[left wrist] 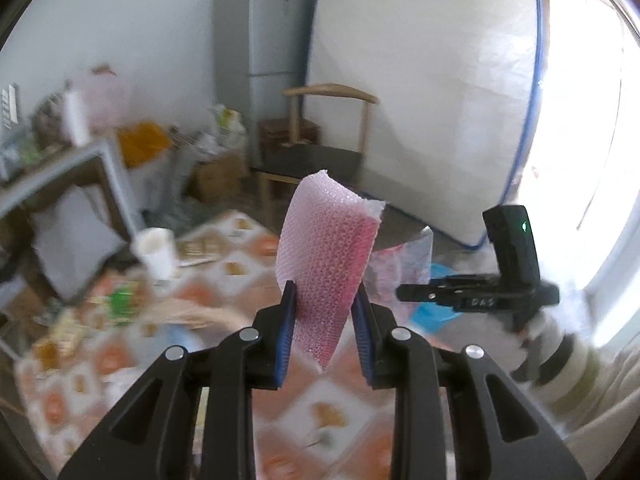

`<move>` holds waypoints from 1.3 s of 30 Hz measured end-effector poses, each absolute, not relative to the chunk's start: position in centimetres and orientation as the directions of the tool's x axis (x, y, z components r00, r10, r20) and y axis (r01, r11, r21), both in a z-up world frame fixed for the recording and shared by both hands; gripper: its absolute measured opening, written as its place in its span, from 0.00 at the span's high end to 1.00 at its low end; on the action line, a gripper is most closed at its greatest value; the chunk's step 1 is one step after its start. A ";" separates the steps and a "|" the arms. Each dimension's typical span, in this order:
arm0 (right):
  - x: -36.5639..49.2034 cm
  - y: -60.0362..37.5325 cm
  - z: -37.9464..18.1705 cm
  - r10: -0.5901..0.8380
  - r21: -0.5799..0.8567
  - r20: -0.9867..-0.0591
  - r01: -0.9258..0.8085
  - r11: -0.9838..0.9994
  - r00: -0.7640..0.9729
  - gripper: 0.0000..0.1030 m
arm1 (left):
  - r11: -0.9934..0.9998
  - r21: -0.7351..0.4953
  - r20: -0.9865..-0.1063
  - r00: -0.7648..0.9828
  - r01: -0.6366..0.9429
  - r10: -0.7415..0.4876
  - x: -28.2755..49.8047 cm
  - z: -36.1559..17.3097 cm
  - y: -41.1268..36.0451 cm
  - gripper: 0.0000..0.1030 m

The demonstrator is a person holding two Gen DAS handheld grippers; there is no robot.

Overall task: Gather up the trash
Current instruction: 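Carry the sponge and bag to the blue wastebasket and release both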

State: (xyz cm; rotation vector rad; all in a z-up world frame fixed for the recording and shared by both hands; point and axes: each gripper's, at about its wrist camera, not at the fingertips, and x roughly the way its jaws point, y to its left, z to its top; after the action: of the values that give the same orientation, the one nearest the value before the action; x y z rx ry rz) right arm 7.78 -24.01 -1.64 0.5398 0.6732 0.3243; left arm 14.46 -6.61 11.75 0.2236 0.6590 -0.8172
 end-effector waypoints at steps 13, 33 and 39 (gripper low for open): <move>-0.9 -43.5 -8.3 0.074 0.641 -0.632 0.466 0.610 0.771 0.78 | 0.501 -0.240 -0.810 0.113 0.832 -0.576 18.1 1.1 -33.0 0.74; 0.0 -55.5 -24.2 -0.028 0.514 -0.838 0.805 0.295 0.545 0.49 | 0.483 -0.329 -0.837 -0.015 0.811 -0.547 19.9 -12.2 -51.4 0.36; -1.0 -55.0 -24.1 -0.039 0.500 -0.844 0.812 0.302 0.534 0.47 | 0.454 -0.306 -0.792 0.041 0.837 -0.610 19.4 -8.5 -47.7 0.36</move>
State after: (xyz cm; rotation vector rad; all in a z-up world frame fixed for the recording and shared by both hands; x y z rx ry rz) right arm -0.97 -55.01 -24.13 1.1300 0.8401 -0.6623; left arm 19.38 -47.69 -8.52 0.2679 1.0426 -1.1278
